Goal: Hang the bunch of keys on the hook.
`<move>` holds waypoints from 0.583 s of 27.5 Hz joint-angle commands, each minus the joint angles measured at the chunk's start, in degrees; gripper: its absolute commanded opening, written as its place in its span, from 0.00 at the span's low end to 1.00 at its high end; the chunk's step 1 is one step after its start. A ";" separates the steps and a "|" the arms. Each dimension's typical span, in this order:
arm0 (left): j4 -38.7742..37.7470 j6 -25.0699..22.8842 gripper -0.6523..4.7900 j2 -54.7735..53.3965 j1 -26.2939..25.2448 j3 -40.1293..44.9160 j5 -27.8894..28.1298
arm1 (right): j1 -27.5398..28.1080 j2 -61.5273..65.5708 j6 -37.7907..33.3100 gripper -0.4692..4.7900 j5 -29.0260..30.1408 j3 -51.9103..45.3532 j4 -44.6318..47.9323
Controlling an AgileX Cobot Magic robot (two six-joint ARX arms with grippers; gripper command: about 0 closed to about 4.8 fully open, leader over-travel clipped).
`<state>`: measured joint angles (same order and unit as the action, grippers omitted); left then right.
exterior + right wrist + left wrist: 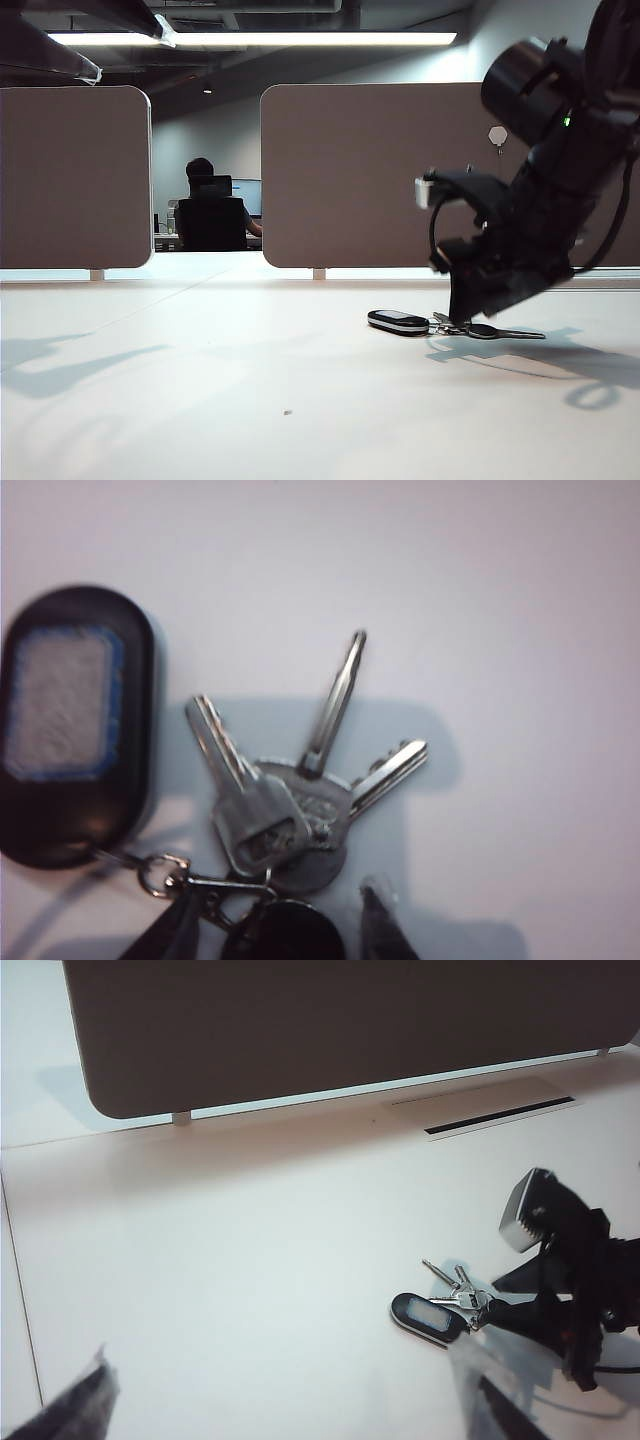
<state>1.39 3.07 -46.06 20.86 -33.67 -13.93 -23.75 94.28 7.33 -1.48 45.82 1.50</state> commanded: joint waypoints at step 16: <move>0.37 -0.07 1.00 0.13 0.07 -0.31 -0.24 | -0.02 -0.72 -0.22 0.09 0.09 0.20 2.51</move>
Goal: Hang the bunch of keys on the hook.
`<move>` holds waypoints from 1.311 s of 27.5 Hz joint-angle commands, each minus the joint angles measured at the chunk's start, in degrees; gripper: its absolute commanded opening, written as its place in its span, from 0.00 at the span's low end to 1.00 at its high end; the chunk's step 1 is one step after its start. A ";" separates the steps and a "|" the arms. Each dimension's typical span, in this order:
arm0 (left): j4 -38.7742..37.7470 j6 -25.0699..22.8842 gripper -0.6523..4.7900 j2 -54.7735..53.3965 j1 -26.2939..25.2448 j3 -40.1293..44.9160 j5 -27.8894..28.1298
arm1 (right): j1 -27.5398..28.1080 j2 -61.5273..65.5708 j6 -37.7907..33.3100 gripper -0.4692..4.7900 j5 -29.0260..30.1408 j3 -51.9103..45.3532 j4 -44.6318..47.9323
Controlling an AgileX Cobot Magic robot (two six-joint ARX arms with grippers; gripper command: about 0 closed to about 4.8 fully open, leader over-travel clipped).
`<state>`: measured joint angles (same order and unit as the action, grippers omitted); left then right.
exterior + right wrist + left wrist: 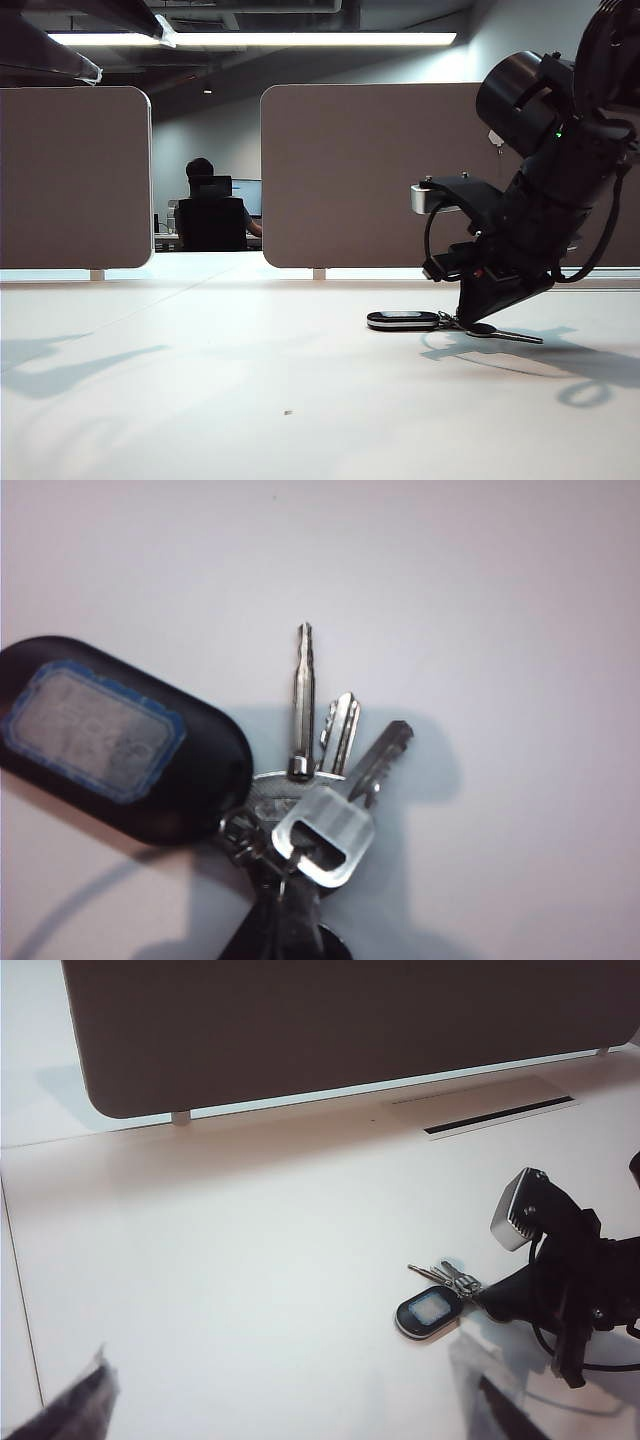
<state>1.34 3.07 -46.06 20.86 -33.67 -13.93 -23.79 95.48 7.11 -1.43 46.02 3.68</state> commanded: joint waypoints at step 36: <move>9.16 -0.35 1.00 0.00 0.00 -0.31 5.44 | 18.62 -0.35 5.11 0.09 7.17 34.34 3.58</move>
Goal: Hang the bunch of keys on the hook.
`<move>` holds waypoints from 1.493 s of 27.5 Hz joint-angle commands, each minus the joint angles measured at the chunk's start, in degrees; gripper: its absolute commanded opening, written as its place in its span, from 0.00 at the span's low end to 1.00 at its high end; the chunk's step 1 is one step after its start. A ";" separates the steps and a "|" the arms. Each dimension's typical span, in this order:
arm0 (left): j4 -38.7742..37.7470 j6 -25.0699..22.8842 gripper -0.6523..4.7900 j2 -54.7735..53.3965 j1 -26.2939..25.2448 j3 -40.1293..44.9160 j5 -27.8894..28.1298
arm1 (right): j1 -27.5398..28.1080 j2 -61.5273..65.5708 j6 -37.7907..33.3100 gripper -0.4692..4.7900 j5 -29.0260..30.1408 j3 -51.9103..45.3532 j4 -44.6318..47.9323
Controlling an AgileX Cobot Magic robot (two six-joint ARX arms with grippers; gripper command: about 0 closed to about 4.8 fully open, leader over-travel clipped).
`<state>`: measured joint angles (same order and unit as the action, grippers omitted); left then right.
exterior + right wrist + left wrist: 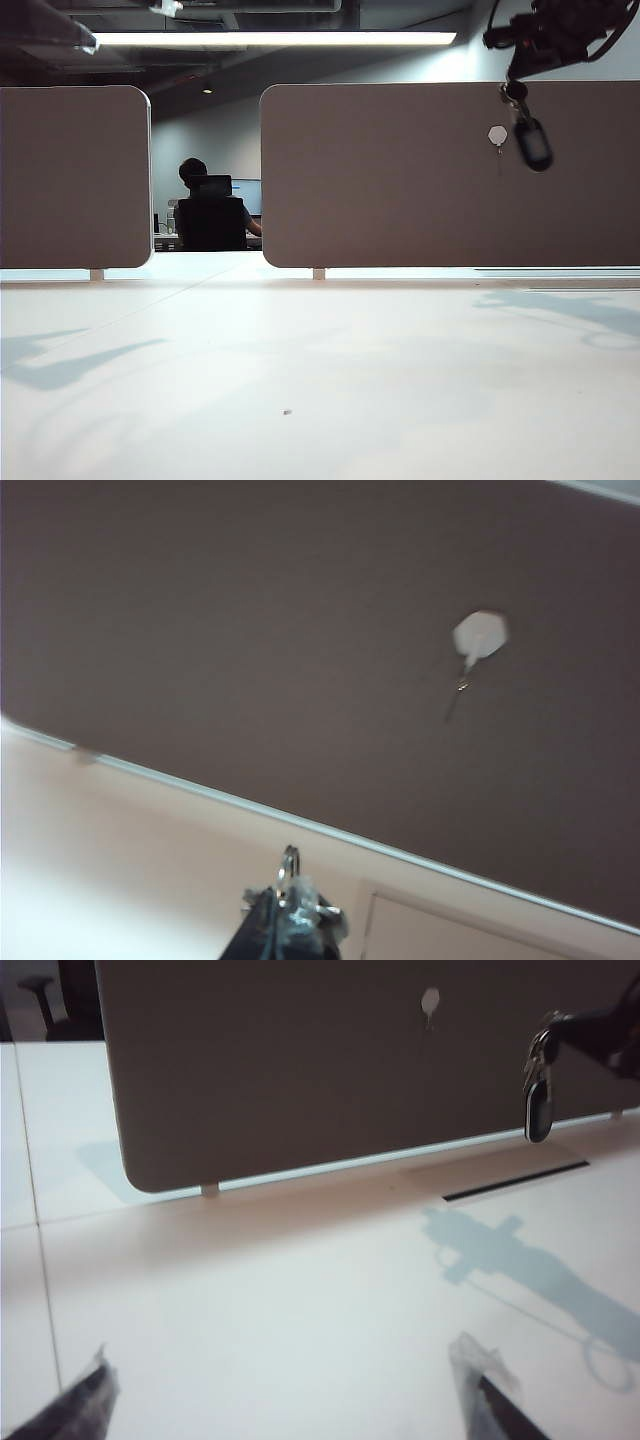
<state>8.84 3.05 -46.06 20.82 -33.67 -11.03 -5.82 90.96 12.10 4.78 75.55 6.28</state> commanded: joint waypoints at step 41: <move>-2.49 -7.41 1.00 -2.80 -0.15 -0.31 8.87 | 8.94 44.04 -2.27 0.09 6.88 51.89 -4.04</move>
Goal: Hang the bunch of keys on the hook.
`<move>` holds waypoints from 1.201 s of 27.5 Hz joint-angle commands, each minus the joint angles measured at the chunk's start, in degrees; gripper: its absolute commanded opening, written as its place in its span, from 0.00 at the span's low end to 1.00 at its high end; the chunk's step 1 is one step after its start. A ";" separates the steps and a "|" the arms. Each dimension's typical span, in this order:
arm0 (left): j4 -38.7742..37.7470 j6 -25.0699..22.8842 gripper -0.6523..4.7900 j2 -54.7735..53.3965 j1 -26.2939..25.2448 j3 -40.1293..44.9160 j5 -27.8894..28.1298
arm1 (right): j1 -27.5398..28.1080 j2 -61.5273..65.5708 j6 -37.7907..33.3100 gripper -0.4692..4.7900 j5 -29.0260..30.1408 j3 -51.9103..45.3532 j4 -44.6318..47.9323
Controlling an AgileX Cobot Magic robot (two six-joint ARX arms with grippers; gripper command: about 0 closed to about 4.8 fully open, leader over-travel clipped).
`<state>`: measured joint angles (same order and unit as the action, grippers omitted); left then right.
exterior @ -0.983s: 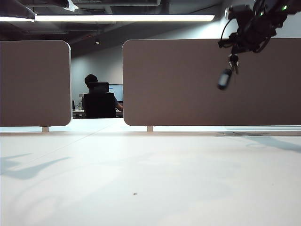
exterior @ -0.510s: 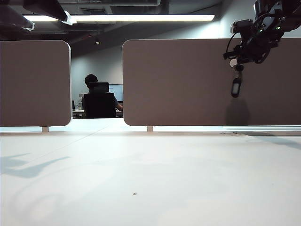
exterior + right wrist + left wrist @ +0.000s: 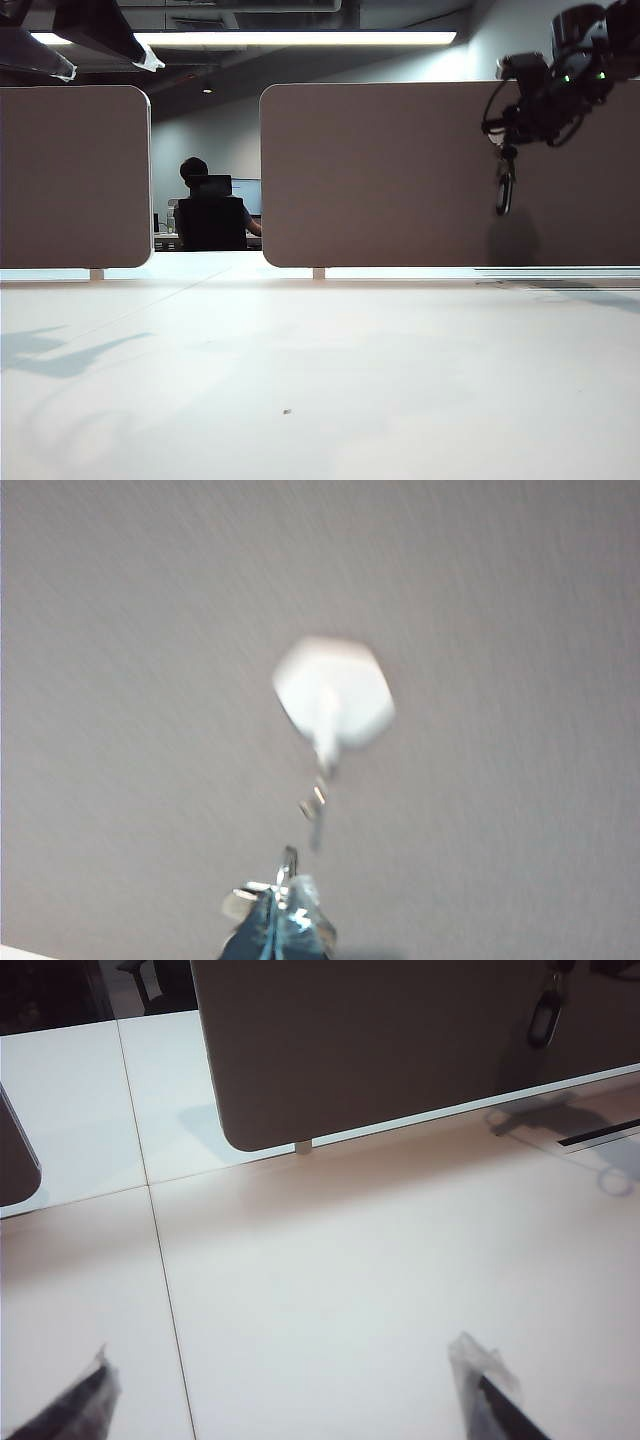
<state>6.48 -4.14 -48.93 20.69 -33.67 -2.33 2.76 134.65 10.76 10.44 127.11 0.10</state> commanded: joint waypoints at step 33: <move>0.02 -0.13 1.00 -1.81 0.02 -0.31 0.17 | 2.71 13.66 -9.68 0.09 13.27 18.05 3.69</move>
<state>6.24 -4.25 -50.57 20.69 -33.67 -2.31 5.93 148.55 1.15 23.53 144.75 3.03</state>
